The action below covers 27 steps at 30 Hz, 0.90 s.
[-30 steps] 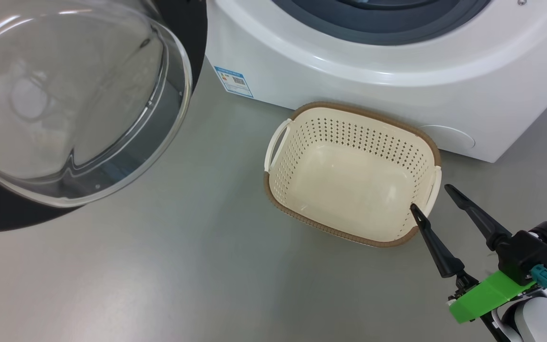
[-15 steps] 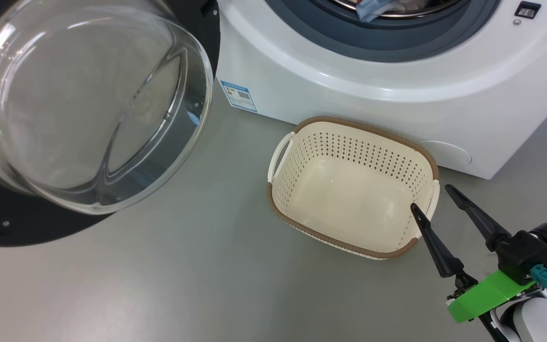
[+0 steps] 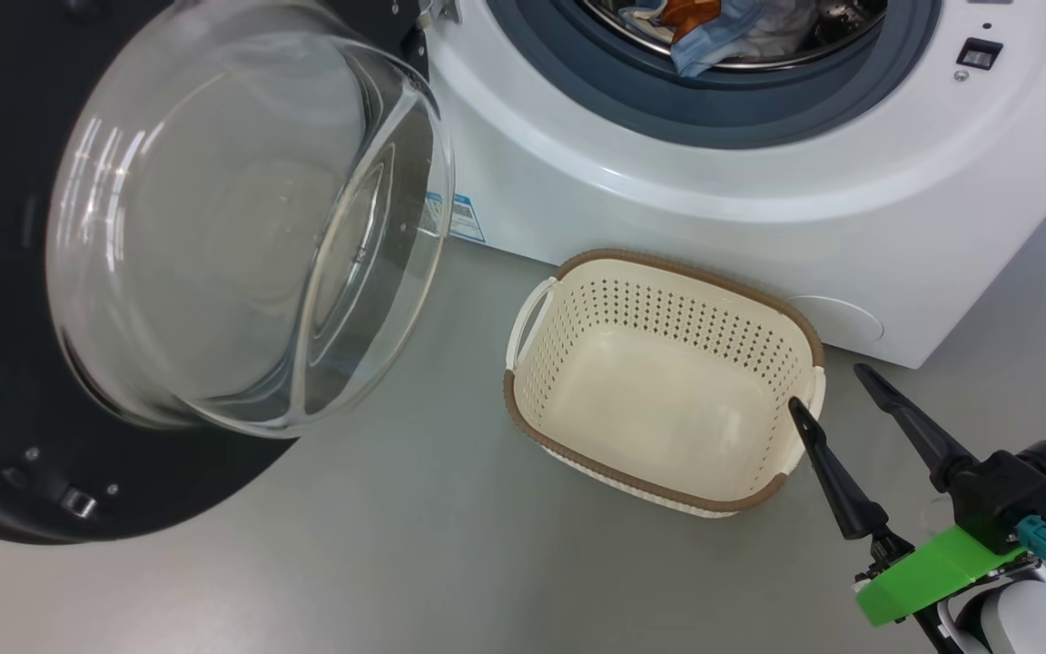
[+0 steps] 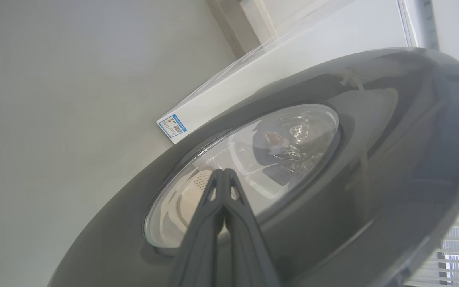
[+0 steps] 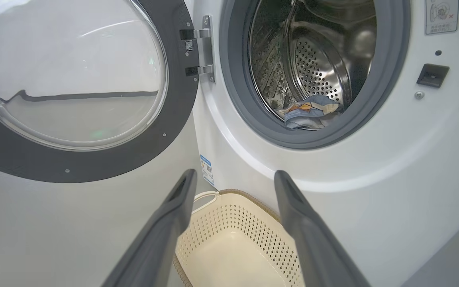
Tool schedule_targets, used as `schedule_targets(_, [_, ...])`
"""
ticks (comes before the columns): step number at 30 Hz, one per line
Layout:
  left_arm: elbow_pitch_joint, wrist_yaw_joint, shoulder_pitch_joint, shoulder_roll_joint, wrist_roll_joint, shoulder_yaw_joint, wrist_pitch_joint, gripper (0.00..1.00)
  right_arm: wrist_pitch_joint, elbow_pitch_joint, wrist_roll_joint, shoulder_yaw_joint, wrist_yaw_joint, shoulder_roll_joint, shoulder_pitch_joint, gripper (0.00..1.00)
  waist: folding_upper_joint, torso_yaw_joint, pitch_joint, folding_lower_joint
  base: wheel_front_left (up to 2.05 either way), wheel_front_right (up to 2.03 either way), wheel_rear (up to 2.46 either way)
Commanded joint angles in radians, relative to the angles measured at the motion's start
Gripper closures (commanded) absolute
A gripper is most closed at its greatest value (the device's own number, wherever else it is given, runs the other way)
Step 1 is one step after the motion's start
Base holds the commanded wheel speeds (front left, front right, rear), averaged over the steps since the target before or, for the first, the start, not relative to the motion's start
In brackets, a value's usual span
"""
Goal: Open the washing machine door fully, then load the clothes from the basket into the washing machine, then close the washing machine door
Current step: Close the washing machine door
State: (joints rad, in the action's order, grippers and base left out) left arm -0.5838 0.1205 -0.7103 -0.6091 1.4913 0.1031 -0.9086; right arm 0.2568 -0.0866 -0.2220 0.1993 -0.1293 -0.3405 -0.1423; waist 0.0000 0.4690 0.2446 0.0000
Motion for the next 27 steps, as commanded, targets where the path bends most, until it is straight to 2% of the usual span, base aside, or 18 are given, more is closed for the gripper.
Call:
schedule_targets(1, [0.046, 0.01, 0.008, -0.066, 0.018, 0.025, -0.022, 1.0, 0.005, 0.023, 0.004, 0.013, -0.001, 0.002, 0.008, 0.0, 0.0, -0.003, -0.007, 0.0, 0.0, 0.0, 0.0])
schedule_targets(12, [0.249, 0.01, 0.073, -0.059, 0.073, 0.002, -0.117, 1.0, 0.005, 0.027, 0.008, -0.021, -0.001, 0.022, 0.044, 0.0, 0.0, -0.016, -0.043, 0.0, 0.0, 0.0, 0.0])
schedule_targets(27, [0.507, 0.01, 0.138, 0.001, 0.138, -0.035, -0.213, 1.0, 0.005, 0.035, 0.013, -0.071, -0.001, 0.046, 0.074, 0.0, 0.0, -0.067, -0.071, 0.0, 0.0, 0.0, 0.0])
